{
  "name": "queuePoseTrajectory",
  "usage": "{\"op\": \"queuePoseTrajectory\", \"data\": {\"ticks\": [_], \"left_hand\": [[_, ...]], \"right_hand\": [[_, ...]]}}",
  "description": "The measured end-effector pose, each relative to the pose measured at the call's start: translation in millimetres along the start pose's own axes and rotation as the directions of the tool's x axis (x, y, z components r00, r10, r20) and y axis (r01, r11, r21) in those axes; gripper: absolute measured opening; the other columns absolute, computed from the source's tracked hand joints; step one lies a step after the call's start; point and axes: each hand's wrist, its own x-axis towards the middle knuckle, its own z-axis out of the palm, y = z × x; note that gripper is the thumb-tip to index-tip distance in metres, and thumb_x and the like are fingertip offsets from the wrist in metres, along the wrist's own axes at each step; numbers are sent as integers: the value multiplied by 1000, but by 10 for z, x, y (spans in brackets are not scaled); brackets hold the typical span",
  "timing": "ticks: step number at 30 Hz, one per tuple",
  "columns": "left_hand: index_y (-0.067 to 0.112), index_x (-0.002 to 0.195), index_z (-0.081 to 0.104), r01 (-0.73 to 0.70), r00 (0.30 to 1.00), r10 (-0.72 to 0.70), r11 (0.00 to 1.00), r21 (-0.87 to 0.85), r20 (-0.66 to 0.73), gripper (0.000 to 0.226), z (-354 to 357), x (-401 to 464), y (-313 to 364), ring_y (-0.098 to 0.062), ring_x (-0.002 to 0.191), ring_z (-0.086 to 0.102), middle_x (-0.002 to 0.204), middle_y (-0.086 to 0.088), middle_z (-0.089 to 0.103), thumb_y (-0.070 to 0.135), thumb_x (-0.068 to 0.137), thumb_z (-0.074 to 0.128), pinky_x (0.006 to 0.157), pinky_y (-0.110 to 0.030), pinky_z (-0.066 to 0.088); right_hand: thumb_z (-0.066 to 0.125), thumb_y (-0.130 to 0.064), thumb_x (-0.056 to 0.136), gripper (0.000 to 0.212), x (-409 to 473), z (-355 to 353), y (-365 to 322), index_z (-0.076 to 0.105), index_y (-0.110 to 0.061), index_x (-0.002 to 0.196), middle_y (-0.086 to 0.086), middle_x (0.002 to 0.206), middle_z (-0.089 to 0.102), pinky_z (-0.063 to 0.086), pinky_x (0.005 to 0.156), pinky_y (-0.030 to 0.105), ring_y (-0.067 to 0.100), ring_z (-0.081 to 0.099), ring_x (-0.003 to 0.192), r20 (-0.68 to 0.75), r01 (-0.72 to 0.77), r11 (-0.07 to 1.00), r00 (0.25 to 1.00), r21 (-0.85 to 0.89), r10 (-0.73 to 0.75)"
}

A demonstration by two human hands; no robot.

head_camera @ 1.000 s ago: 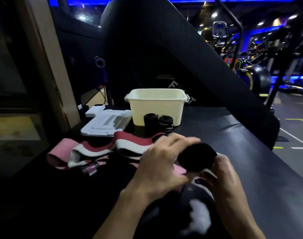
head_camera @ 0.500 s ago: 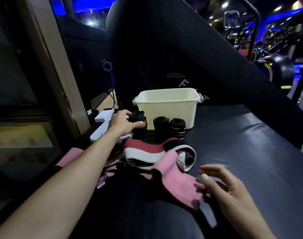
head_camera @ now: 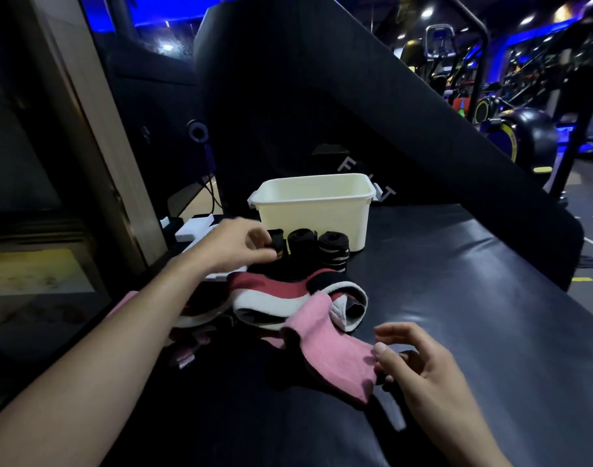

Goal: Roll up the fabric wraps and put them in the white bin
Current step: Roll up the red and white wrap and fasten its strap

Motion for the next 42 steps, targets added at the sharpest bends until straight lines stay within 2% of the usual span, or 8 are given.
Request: {"op": "queuePoseTrajectory", "data": {"ticks": [4,11,17,24,30,33,38,42], "left_hand": [[38,121,66,-118,955,54,972,204,293,63,11,-537,16,-5,109,57,117,17,60,69,68,77,96,-30,49],[34,96,74,11,993,9,986,169,-120,12,186,-766,130,-13,86,63,84,16,66,30,91,63,77,-36,53],[12,67,59,29,938,-17,999,29,-346,38,-36,-649,462,-24,67,58,60,-2,58,39,93,60,60,-37,44],[16,77,72,-1,830,57,995,102,-555,30,-382,-630,1134,-25,67,61,63,1,62,42,93,67,58,-32,40],[20,75,68,-195,762,224,974,114,-608,28,-700,-644,1787,-16,62,56,57,14,52,44,89,72,58,-27,36],[21,69,65,-280,781,278,956,84,-560,32,-728,-725,2113,-11,57,52,55,9,53,47,86,72,52,-25,35],[21,68,72,-438,882,371,873,-216,-291,28,-502,-841,2417,-6,51,55,55,6,58,41,87,76,47,-28,46],[14,80,77,-433,899,424,819,-377,-113,25,-313,-781,2475,-15,59,62,66,-8,65,35,93,74,56,-30,49]], "right_hand": [[75,-17,87,20,-86,39,-50,71,-34,97,-15,98,70,50,70,16,6,67,76,20,87,984,996,-157,-84],[74,-25,90,33,-214,55,-75,65,-42,117,-22,112,60,47,81,11,1,63,94,75,272,908,962,-319,-262],[44,-63,92,63,-353,57,49,33,-48,152,-32,149,29,22,107,9,-1,30,129,328,436,686,898,-583,-292],[70,-31,94,62,-477,-89,-56,41,-38,149,-28,138,47,39,94,6,-4,51,122,86,340,871,939,-355,-332],[62,-57,85,57,-531,-445,-153,47,-46,139,-23,134,52,61,78,34,4,61,109,-189,261,949,937,-177,-293],[63,-63,82,57,-559,-702,-217,49,-48,135,-21,133,54,61,79,48,3,61,111,-308,241,958,909,-156,-279],[68,-59,83,62,-656,-999,-282,51,-38,138,-21,141,54,49,96,34,2,55,126,-362,261,957,885,-130,-291],[59,-8,100,28,-652,-1172,-277,67,-26,121,-9,112,75,56,93,31,10,70,108,-369,273,960,887,-66,-277]]}}
